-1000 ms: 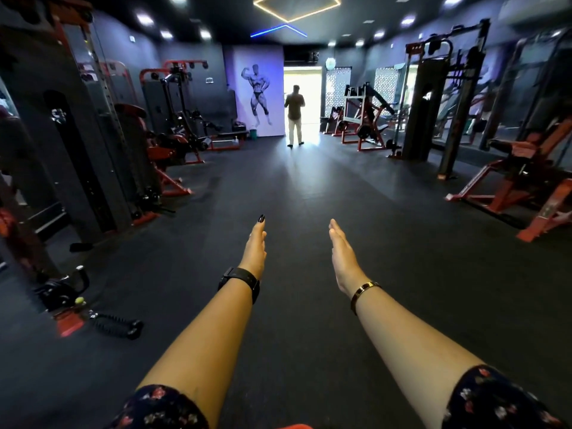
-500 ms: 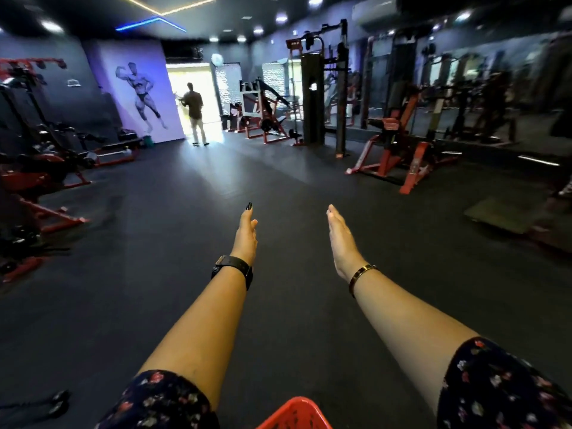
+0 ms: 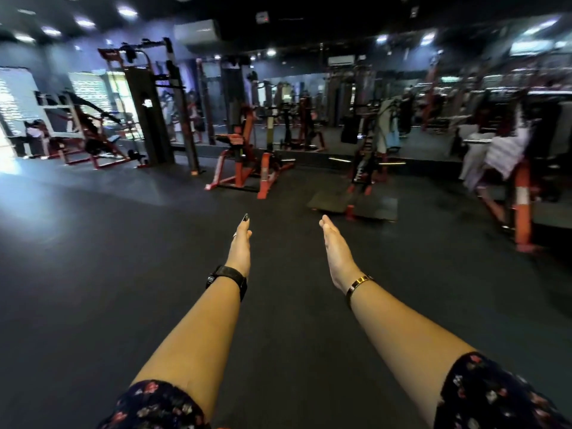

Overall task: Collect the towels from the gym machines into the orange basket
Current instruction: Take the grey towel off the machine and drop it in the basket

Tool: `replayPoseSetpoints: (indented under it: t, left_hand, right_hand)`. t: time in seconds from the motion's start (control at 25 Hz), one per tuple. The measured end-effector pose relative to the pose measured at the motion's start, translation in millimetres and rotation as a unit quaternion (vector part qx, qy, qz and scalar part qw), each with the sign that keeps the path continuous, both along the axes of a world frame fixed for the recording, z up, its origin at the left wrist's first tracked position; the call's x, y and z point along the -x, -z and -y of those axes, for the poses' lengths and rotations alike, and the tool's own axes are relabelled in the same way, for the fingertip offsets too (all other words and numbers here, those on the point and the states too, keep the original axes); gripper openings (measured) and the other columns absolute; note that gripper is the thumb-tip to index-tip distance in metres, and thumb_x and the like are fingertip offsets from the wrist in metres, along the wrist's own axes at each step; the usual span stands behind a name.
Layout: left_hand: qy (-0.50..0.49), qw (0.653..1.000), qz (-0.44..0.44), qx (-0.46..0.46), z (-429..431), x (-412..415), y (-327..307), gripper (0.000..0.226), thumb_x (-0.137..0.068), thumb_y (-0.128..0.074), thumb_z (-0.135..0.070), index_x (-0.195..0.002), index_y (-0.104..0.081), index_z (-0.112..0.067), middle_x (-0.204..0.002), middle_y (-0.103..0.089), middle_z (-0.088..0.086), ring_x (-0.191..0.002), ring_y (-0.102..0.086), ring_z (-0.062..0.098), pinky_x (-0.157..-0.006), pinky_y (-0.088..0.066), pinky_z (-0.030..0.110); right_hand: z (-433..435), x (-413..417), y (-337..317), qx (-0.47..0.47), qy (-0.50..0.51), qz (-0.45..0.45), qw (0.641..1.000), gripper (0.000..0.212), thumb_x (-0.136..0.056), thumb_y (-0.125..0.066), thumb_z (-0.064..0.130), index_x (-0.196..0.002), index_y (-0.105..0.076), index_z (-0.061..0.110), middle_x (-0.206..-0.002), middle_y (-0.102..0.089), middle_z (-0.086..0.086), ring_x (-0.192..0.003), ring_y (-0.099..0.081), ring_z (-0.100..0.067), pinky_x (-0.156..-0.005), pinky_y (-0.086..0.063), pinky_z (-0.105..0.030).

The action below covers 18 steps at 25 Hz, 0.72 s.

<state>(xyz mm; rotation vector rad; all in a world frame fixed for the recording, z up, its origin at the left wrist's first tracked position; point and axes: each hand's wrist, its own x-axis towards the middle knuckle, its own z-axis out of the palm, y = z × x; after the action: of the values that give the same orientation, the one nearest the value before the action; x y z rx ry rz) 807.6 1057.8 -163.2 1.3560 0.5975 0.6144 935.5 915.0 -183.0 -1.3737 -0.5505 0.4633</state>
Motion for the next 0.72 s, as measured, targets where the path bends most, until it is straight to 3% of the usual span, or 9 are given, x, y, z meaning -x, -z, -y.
replayPoseSetpoints:
  t: [0.44,0.72]
  left_hand:
    - [0.19,0.981,0.0,0.029,143,-164,-13,0.066,-0.096,-0.028,-0.058,-0.153,-0.019,-0.027,-0.16,-0.021,0.002,-0.149,-0.014,0.02,-0.12,-0.011,0.039]
    - [0.224,0.974,0.014,0.035,215,-249,-15,0.066,-0.097,-0.03,-0.054,-0.154,-0.018,-0.022,-0.16,-0.02,0.004,-0.149,-0.014,0.02,-0.121,-0.011,0.037]
  right_hand:
    - [170,-99,-6,-0.009,0.178,0.006,0.984,0.051,-0.103,-0.025,0.039,-0.152,-0.019,0.028,-0.159,-0.017,0.014,-0.145,-0.015,-0.002,-0.119,-0.011,-0.026]
    - [246,-173,-8,-0.016,0.216,0.016,0.976,0.05,-0.102,-0.03,0.039,-0.15,-0.023,0.031,-0.158,-0.021,0.013,-0.145,-0.019,-0.005,-0.121,-0.012,-0.033]
